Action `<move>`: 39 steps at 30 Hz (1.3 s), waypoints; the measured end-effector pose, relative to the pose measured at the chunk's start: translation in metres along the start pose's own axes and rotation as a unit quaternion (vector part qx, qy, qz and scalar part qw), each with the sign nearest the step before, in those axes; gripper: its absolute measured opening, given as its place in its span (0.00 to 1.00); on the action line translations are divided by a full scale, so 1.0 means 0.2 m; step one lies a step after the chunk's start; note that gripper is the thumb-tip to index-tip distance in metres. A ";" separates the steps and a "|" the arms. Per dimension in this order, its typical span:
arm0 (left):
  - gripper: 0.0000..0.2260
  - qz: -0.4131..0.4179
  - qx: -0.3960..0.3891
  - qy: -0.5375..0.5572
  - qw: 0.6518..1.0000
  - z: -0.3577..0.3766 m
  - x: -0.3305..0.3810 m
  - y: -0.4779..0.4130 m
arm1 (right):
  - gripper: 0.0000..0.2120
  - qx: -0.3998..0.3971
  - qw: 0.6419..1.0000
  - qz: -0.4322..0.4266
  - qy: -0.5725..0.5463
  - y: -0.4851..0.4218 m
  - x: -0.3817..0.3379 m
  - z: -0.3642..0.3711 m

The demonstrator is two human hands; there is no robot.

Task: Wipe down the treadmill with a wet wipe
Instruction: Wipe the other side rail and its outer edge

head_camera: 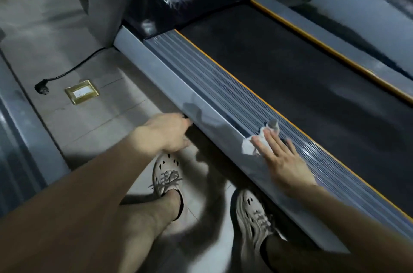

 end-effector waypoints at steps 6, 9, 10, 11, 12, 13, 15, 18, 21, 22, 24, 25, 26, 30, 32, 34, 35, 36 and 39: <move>0.30 0.000 -0.008 0.012 1.000 -0.04 0.00 -0.09 | 0.46 0.038 0.998 -0.019 -0.036 -0.35 -0.17 -0.10; 0.26 0.012 0.010 0.000 1.000 -0.11 0.08 -0.14 | 0.42 0.037 0.997 -0.039 -0.047 -0.76 -0.36 -0.17; 0.25 0.017 0.014 -0.004 1.000 -0.12 0.11 -0.16 | 0.40 0.038 0.997 -0.036 -0.055 -0.86 -0.41 -0.19; 0.24 0.019 0.011 -0.002 1.000 -0.12 0.14 -0.17 | 0.38 0.041 0.996 -0.037 -0.065 -0.92 -0.45 -0.20; 0.24 0.018 0.004 -0.004 1.000 -0.10 0.15 -0.18 | 0.37 0.045 0.996 -0.037 -0.069 -0.94 -0.46 -0.19; 0.24 0.017 -0.003 -0.008 1.000 -0.09 0.17 -0.19 | 0.38 0.047 0.996 -0.037 -0.067 -0.92 -0.45 -0.18; 0.24 0.021 -0.030 -0.018 0.999 -0.05 0.21 -0.20 | 0.45 0.054 0.996 -0.046 -0.062 -0.78 -0.38 -0.15; 0.25 0.033 -0.073 -0.025 0.997 -0.02 0.28 -0.19 | 0.49 0.064 0.995 -0.030 -0.071 -0.39 -0.19 -0.09; 0.29 0.036 -0.092 -0.035 0.995 -0.02 0.33 -0.18 | 0.46 0.023 0.996 0.000 -0.082 -0.01 -0.01 -0.02; 0.30 0.040 -0.092 -0.042 0.994 -0.03 0.35 -0.18 | 0.44 0.002 0.996 0.008 -0.090 0.08 0.04 -0.02; 0.31 0.058 -0.081 -0.054 0.994 -0.05 0.43 -0.16 | 0.37 -0.052 0.991 0.018 -0.121 0.22 0.15 -0.07; 0.31 0.071 -0.069 -0.054 0.994 -0.07 0.48 -0.14 | 0.33 -0.071 0.988 0.010 -0.135 0.27 0.18 -0.13; 0.31 0.086 -0.054 -0.051 0.993 -0.09 0.54 -0.13 | 0.29 -0.079 0.987 -0.003 -0.138 0.31 0.20 -0.20; 0.35 0.156 -0.022 0.055 0.986 -0.15 0.78 -0.05 | 0.29 -0.071 0.979 -0.012 -0.189 0.45 0.16 -0.50; 0.37 0.191 -0.039 0.184 0.963 -0.18 0.89 0.00 | 0.26 -0.043 0.964 0.012 -0.262 0.51 0.16 -0.60; 0.41 0.216 -0.053 0.306 0.926 -0.21 0.96 0.03 | 0.17 0.004 0.946 0.030 -0.324 0.53 0.18 -0.65; 0.42 0.218 -0.054 0.347 0.910 -0.22 0.96 0.04 | 0.14 0.016 0.938 0.034 -0.344 0.52 0.18 -0.67; 0.41 0.212 -0.059 0.380 0.898 -0.22 0.95 0.04 | 0.13 0.021 0.935 0.031 -0.353 0.49 0.18 -0.69; 0.30 0.195 -0.091 0.416 0.883 -0.22 0.90 0.05 | 0.13 0.054 0.917 0.001 -0.394 0.41 0.14 -0.76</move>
Point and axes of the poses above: each hand's wrist, its own y-axis away from the middle knuckle, its own z-axis out of the palm, x = y × z, the point moved 7 cm from there along -y, towards the middle knuckle, and after that the axes turned 4 degrees about -x, right-handed, at the moved point
